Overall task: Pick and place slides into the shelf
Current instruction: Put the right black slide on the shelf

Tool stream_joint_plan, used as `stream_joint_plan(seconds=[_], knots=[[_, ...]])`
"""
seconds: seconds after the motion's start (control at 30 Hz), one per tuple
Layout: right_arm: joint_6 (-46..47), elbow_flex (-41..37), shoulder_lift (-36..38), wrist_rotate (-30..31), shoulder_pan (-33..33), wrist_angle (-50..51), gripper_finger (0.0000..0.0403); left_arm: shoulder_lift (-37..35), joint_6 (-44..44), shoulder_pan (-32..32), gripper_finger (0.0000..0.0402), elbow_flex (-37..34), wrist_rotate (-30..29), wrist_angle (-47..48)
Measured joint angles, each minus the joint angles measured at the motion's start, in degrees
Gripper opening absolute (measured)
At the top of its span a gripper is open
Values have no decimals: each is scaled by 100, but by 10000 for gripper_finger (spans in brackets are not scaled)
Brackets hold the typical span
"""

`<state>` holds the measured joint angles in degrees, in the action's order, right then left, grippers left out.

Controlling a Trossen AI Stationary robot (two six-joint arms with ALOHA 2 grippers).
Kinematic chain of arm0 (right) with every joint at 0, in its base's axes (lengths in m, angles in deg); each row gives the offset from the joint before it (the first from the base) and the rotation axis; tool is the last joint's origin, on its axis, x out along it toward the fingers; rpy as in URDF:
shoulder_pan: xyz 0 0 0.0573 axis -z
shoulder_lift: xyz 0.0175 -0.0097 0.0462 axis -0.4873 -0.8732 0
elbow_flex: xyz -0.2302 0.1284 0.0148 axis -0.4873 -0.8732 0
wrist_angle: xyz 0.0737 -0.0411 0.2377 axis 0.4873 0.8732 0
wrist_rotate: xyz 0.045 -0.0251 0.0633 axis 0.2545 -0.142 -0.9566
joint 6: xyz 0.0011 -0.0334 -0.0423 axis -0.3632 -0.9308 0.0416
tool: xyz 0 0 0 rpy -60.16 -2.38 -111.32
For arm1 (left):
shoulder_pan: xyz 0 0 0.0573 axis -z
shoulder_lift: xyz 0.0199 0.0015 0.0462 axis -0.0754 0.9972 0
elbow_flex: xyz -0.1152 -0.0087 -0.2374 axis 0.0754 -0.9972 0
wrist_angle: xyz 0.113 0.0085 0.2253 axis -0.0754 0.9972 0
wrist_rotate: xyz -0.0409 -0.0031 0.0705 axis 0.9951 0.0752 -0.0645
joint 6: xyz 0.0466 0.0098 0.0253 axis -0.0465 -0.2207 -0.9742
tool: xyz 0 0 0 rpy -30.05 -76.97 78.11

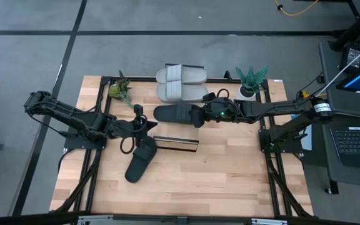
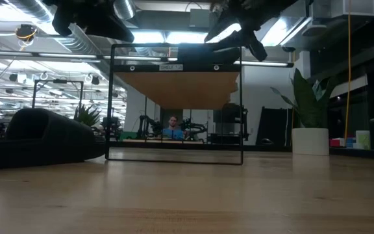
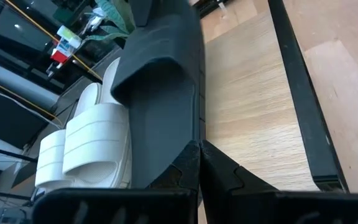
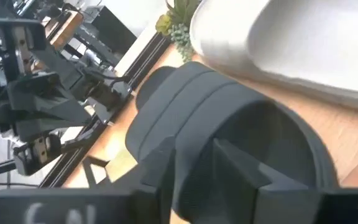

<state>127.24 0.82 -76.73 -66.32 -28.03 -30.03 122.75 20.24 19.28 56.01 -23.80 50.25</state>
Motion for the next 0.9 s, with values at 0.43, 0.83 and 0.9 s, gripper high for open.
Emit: stream_joint_plan(seconds=[0.43,0.83,0.9], knots=[[-1310,4,169,-204,323,152,148,0,45,0,0,0,0,-1],[-3331,4,453,-507,275,212,114,0,290,11,0,0,19,-14],[-3836,4,455,-525,136,204,96,0,379,-14,0,0,236,-15]])
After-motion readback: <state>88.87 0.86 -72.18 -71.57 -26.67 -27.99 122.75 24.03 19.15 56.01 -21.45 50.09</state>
